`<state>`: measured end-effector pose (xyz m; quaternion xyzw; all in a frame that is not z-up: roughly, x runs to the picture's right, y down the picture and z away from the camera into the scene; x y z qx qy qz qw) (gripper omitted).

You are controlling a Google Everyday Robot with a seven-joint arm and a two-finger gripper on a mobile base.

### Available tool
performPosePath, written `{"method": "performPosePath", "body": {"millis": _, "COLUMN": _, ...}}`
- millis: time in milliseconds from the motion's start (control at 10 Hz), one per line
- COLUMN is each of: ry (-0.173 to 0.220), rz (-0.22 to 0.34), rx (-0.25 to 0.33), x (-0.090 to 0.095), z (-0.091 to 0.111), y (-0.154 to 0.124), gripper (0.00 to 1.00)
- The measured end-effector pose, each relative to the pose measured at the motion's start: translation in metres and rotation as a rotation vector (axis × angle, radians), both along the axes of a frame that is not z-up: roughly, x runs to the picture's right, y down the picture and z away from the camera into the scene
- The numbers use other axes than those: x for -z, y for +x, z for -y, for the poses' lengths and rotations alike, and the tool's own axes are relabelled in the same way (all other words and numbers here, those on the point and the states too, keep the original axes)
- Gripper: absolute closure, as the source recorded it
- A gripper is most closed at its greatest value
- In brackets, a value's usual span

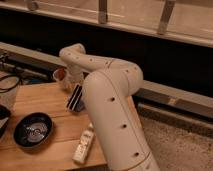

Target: Place the eraser on the white sponge

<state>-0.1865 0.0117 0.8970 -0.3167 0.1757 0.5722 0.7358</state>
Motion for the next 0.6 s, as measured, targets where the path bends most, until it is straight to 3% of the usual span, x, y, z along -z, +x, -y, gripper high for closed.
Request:
{"method": "performPosePath", "body": {"millis": 200, "ry": -0.007, "rz": 0.006, "rx": 0.004, "x": 0.002, "z": 0.003, "y": -0.001, "gripper": 0.36}}
{"method": "performPosePath", "body": {"millis": 500, "ry": -0.01, "rz": -0.002, "rx": 0.001, "x": -0.005, "z": 0.005, "y": 0.005, "gripper": 0.34}}
{"method": "performPosePath", "body": {"millis": 600, "ry": -0.007, "rz": 0.002, "rx": 0.001, "x": -0.004, "z": -0.001, "y": 0.001, "gripper": 0.27}}
